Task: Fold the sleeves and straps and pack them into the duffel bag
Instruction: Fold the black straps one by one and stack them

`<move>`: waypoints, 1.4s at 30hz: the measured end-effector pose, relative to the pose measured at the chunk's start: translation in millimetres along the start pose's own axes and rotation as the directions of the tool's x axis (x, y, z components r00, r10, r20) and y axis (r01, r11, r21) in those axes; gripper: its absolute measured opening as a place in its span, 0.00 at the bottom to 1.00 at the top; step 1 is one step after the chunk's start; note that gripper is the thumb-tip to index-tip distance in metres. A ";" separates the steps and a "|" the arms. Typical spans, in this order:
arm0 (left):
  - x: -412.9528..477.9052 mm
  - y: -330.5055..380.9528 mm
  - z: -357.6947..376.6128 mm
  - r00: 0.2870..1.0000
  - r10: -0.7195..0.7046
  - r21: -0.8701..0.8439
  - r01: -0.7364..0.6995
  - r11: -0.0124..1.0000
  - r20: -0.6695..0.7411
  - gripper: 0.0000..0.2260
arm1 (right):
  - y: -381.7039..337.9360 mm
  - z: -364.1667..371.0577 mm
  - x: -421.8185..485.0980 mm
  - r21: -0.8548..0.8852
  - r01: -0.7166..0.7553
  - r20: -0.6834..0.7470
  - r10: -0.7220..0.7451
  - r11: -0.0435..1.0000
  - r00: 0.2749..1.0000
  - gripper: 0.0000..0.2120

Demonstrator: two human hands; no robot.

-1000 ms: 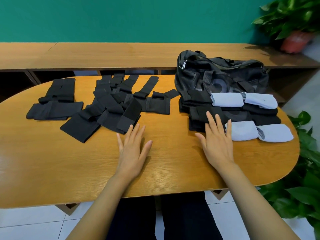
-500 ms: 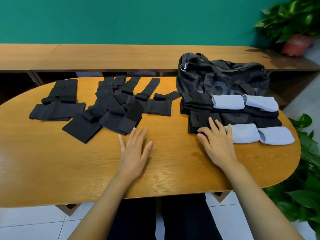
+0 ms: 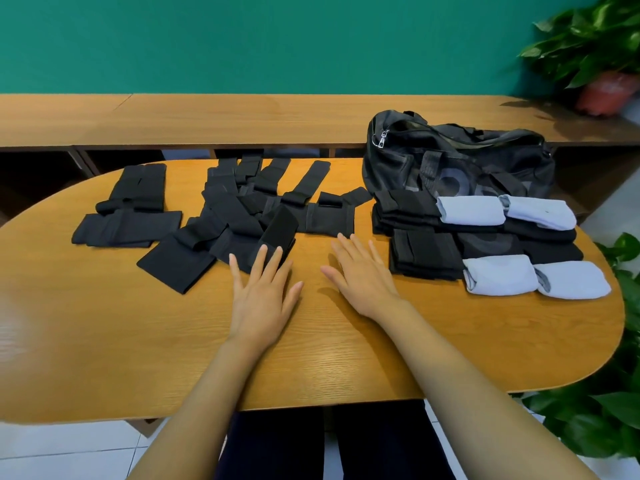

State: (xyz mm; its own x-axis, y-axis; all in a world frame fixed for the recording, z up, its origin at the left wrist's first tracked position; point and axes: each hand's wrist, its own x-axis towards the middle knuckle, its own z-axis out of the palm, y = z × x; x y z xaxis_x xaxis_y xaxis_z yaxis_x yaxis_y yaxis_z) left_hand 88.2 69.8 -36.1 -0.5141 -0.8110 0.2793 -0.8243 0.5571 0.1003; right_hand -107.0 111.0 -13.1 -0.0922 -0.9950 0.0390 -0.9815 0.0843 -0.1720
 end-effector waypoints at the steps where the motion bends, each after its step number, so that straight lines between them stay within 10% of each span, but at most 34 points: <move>1: 0.0 -0.7 0.7 1.000 -0.007 0.004 0.007 1.000 0.017 0.32 | -1.8 1.4 9.2 0.021 -0.013 0.017 0.013 1.000 1.000 0.34; 20: 0.1 -0.9 -1.4 0.998 -0.029 -0.015 0.030 0.999 0.061 0.33 | 14.7 14.9 -62.0 -0.064 0.117 -0.084 -0.122 0.991 0.989 0.35; 29: -24.6 8.3 -6.9 0.929 0.352 -0.303 -0.304 0.903 0.118 0.31 | 26.5 8.2 -100.4 0.064 0.218 -0.195 -0.202 0.974 0.960 0.27; 42: -41.0 11.6 -5.2 0.942 0.323 -0.328 -0.336 0.883 -0.095 0.22 | 37.7 17.7 -95.9 0.064 0.317 -0.311 -0.283 0.946 0.907 0.28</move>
State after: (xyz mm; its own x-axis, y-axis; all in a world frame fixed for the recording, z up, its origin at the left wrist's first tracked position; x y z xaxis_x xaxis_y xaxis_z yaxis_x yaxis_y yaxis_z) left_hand 100.9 110.5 -41.5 -0.7276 -0.5669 0.3863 -0.4777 0.8228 0.3078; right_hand -132.1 208.7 -40.7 0.1420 -0.9098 0.3899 -0.9471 -0.2394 -0.2137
